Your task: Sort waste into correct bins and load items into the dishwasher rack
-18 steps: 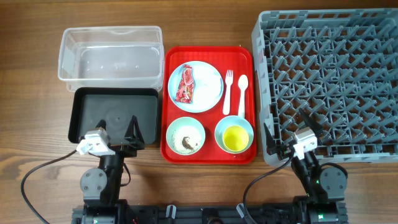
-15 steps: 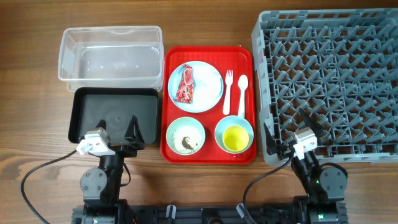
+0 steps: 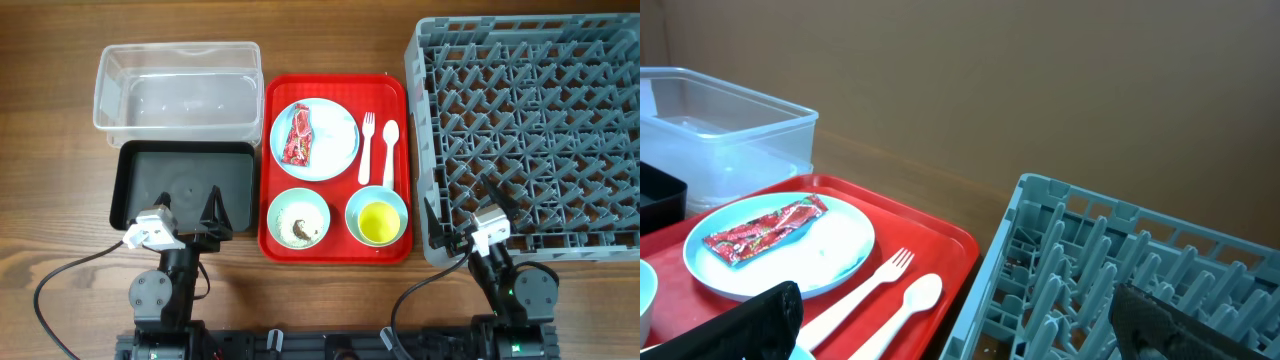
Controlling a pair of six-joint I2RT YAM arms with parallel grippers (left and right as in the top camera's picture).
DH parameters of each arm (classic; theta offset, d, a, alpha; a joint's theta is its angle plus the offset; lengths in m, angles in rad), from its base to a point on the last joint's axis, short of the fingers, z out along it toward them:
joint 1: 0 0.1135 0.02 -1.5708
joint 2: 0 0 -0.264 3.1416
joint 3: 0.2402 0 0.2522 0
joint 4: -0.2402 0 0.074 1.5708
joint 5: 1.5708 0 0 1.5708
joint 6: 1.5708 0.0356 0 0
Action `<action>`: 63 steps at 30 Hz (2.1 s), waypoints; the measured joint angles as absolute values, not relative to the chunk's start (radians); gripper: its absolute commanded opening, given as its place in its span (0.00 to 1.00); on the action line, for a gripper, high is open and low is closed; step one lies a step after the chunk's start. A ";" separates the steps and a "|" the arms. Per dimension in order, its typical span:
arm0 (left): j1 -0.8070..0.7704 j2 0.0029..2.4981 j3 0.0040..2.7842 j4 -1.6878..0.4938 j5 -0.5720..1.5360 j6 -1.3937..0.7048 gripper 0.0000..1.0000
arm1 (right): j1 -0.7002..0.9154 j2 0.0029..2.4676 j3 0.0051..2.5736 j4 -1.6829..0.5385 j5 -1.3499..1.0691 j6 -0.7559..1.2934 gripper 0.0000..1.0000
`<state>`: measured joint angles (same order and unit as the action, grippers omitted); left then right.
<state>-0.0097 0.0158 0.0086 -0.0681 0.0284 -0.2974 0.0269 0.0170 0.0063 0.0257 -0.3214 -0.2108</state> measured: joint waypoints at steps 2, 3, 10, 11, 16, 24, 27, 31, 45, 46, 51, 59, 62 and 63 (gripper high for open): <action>-0.010 0.016 0.009 -0.068 0.028 -0.297 1.00 | 0.027 0.017 0.006 0.026 -0.321 -0.211 1.00; -0.010 0.016 0.009 -0.068 0.028 -0.297 1.00 | 0.027 0.017 0.006 0.026 -0.321 -0.211 1.00; -0.010 0.016 0.009 -0.068 0.028 -0.297 1.00 | 0.027 0.017 0.006 0.026 -0.321 -0.211 1.00; -0.010 0.016 0.009 -0.068 0.028 -0.297 1.00 | 0.027 0.017 0.006 0.026 -0.321 -0.211 1.00; -0.010 0.016 0.009 -0.068 0.028 -0.297 1.00 | 0.027 0.017 0.006 0.026 -0.321 -0.211 1.00; -0.010 0.016 0.009 -0.068 0.028 -0.297 1.00 | 0.027 0.017 0.006 0.026 -0.321 -0.211 1.00; -0.010 0.016 0.009 -0.068 0.028 -0.297 1.00 | 0.027 0.017 0.006 0.026 -0.321 -0.211 1.00; -0.010 0.016 0.009 -0.068 0.029 -0.298 1.00 | 0.027 0.017 0.006 0.026 -0.321 -0.210 1.00; -0.010 0.016 0.008 0.031 0.273 -0.459 1.00 | 0.027 0.017 0.006 0.072 -0.482 -0.205 1.00; -0.010 0.016 0.009 0.043 0.289 -0.463 1.00 | 0.027 0.017 0.006 0.079 -0.503 -0.195 1.00; -0.010 0.028 0.077 -0.034 0.340 -0.474 1.00 | 0.027 0.017 0.014 0.080 -0.559 -0.080 1.00; -0.010 0.330 0.471 -0.344 0.372 -0.477 1.00 | 0.027 0.046 0.225 -0.132 -0.538 0.060 1.00; -0.010 0.529 0.666 -0.485 0.397 -0.472 1.00 | 0.027 0.127 0.356 -0.294 -0.520 0.082 1.00; -0.010 0.589 0.722 -0.512 0.410 -0.469 1.00 | 0.027 0.160 0.398 -0.345 -0.514 0.084 1.00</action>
<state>-0.0097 0.5892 0.7216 -0.5121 0.4095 -0.4694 0.0269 0.1604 0.3981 -0.3450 -0.5140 0.0841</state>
